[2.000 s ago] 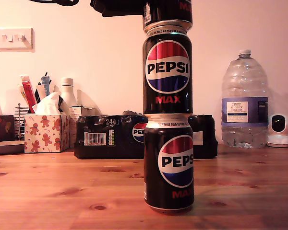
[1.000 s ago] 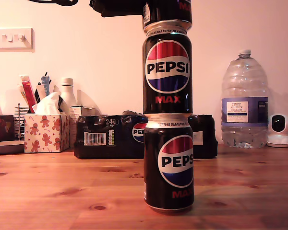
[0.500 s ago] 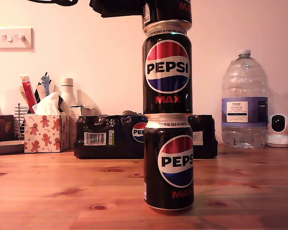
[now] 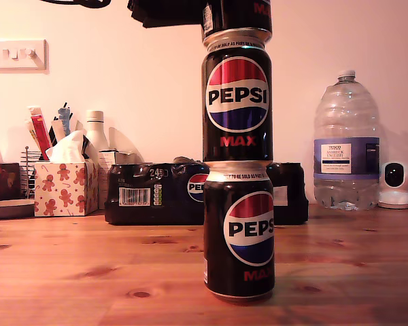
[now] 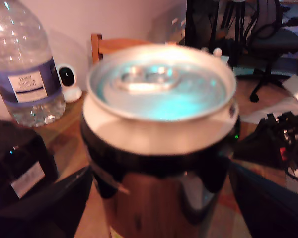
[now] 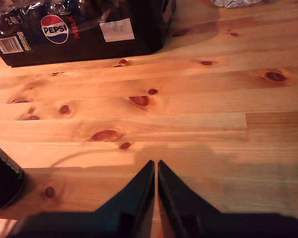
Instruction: Stack up the Pepsi cans on top of each other
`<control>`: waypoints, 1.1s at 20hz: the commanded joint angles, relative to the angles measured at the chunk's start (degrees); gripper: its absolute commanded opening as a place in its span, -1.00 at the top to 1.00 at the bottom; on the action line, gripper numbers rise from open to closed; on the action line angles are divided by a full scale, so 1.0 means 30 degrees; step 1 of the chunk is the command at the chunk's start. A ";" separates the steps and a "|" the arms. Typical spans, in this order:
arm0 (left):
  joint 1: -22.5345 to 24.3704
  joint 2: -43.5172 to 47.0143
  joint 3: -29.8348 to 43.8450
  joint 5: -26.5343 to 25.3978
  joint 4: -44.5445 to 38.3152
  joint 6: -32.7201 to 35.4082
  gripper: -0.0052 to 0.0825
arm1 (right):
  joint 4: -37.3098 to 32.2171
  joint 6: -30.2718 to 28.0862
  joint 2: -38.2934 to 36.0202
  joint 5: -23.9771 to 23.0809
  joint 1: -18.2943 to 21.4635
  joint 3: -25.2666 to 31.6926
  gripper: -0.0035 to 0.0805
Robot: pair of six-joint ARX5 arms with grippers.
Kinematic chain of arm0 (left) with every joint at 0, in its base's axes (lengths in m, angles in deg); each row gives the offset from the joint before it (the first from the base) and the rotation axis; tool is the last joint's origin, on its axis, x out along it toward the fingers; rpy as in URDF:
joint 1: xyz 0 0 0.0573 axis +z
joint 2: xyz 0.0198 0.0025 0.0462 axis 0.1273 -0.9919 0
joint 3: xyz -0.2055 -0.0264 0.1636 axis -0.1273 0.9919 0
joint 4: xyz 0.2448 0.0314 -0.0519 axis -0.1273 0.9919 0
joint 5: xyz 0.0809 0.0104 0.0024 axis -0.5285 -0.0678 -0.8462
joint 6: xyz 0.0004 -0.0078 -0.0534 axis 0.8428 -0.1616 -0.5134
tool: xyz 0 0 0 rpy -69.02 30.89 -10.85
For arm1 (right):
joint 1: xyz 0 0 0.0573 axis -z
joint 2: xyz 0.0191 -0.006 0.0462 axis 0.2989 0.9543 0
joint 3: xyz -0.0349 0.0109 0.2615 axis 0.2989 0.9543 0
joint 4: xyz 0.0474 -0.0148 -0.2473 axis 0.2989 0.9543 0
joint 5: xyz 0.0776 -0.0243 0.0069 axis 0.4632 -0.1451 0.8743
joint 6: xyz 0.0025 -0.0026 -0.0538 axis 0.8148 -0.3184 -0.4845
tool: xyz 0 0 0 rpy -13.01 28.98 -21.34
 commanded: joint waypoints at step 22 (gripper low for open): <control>0.0692 0.4415 -0.0488 -0.2776 -0.2382 0.0627 -0.81 | -0.0066 0.0051 0.0015 0.0051 0.0124 0.0328 0.95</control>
